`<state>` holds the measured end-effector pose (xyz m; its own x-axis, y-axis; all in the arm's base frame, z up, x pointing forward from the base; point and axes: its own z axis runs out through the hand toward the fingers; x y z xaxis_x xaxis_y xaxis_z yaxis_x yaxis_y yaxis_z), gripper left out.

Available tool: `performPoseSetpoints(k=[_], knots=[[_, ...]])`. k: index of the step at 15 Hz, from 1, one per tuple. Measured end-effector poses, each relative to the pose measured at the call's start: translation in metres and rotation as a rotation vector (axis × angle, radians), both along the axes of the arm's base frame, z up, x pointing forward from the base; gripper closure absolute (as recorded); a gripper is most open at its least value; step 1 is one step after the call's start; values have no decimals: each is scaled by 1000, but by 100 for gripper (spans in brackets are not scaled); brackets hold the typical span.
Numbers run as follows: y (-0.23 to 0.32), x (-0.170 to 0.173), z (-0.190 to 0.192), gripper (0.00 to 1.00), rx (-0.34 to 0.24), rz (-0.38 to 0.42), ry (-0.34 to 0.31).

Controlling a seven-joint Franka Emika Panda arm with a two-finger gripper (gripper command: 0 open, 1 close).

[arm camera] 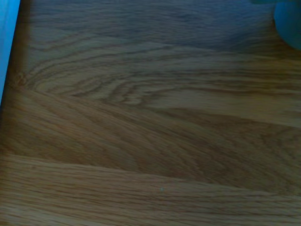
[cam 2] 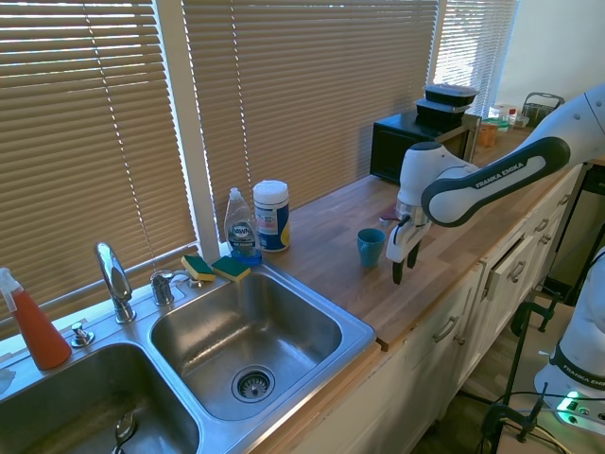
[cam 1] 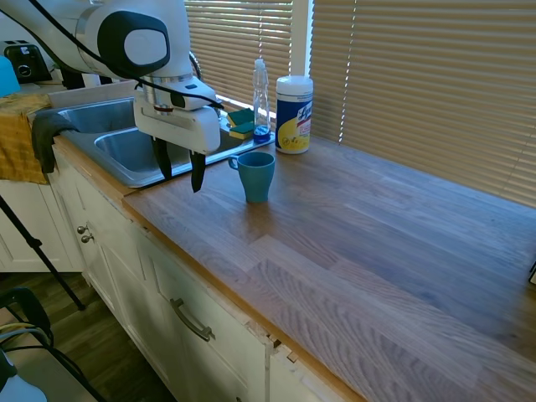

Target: Put the mug in the sink

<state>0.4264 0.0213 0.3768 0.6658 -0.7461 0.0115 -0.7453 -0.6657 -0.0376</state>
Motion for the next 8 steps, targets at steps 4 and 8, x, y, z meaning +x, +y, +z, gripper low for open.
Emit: performPoseSetpoints(k=[4,8], knots=[[-3,4,5,0,-5,-13,-10],[-31,22,39,0,21,-90,-61]])
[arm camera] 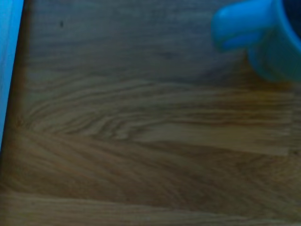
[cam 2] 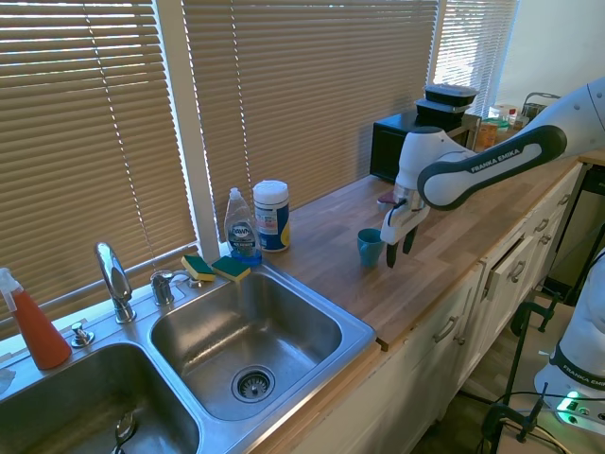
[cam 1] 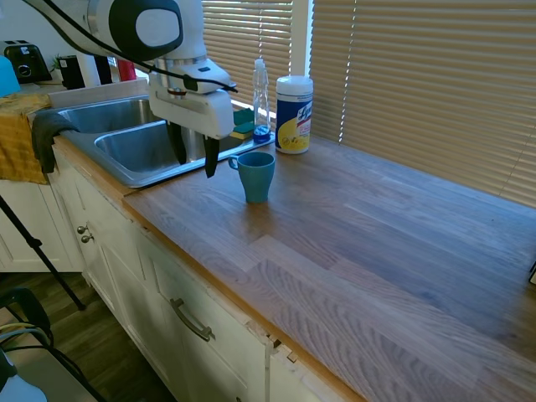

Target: Put the mug in the sink

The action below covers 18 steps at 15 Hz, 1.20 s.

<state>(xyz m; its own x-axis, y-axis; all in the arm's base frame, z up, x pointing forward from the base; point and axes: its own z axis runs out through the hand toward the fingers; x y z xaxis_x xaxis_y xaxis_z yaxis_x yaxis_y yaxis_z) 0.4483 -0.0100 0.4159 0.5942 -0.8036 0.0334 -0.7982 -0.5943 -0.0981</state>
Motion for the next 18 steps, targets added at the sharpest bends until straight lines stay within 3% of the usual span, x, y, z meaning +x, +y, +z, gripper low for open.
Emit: performPoseSetpoints(k=[4,8,14,18], knots=[[-38,15,27,0,52,-123,-53],[-58,42,29,0,92,-212,-74],[-91,78,2,0,96,-377,-53],[-96,90,-21,0,80,-424,-12]])
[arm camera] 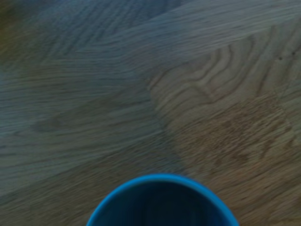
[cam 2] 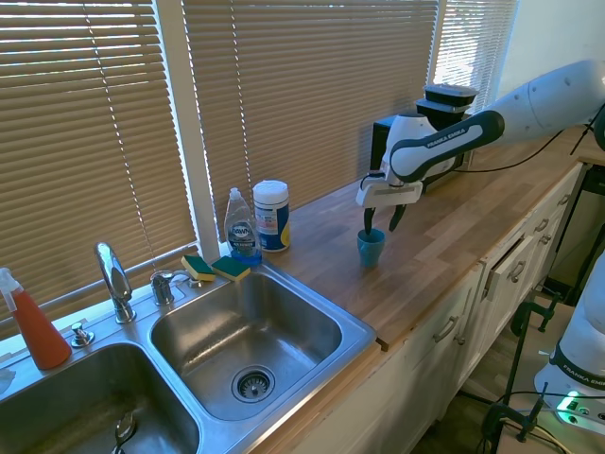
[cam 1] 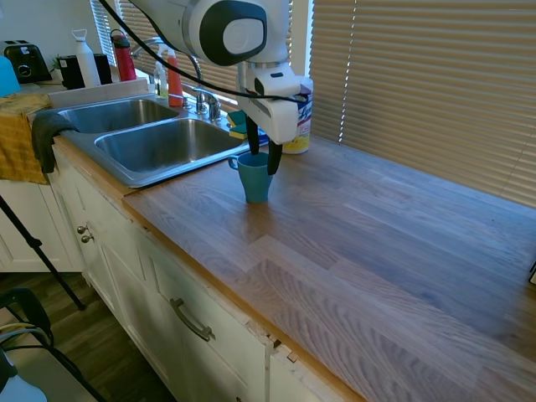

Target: Put the mug in the sink

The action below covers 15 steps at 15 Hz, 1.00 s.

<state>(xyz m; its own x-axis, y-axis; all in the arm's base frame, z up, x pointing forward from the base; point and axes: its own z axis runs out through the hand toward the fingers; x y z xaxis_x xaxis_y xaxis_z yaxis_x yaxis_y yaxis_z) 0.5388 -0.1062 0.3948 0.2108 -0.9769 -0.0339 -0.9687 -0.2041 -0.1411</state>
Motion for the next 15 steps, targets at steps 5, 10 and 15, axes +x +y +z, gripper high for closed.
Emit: performPoseSetpoints(k=[5,10,15], knots=[[5,10,-32,100,5,3,55],[9,12,-47,100,11,8,80],[9,12,-53,100,14,11,88]])
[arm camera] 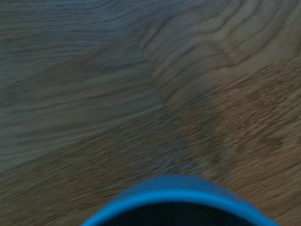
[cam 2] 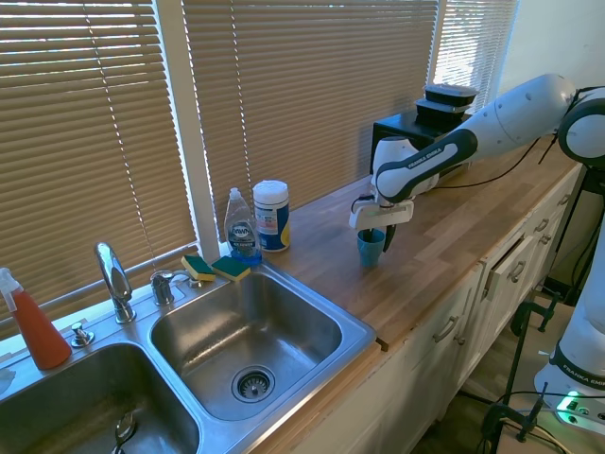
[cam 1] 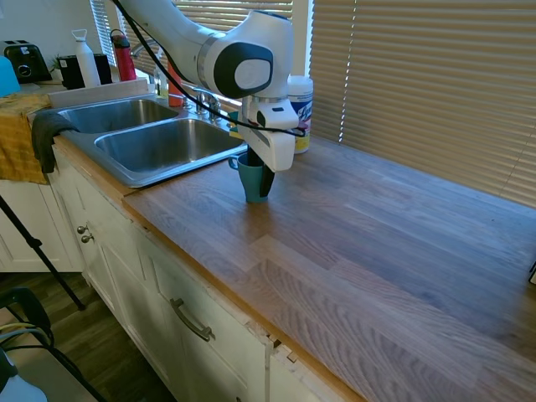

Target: Put the mug in the sink

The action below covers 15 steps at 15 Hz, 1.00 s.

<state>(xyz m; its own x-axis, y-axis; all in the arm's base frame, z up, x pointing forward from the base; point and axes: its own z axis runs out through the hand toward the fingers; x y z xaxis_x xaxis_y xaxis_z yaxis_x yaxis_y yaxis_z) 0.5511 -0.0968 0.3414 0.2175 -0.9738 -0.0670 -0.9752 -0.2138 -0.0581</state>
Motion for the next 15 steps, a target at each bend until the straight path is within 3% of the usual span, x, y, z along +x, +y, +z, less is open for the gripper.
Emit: performPoseSetpoints(k=[9,15], knots=[[-4,0,1,100,-4,50,-14],[35,0,53,100,-19,155,-101]])
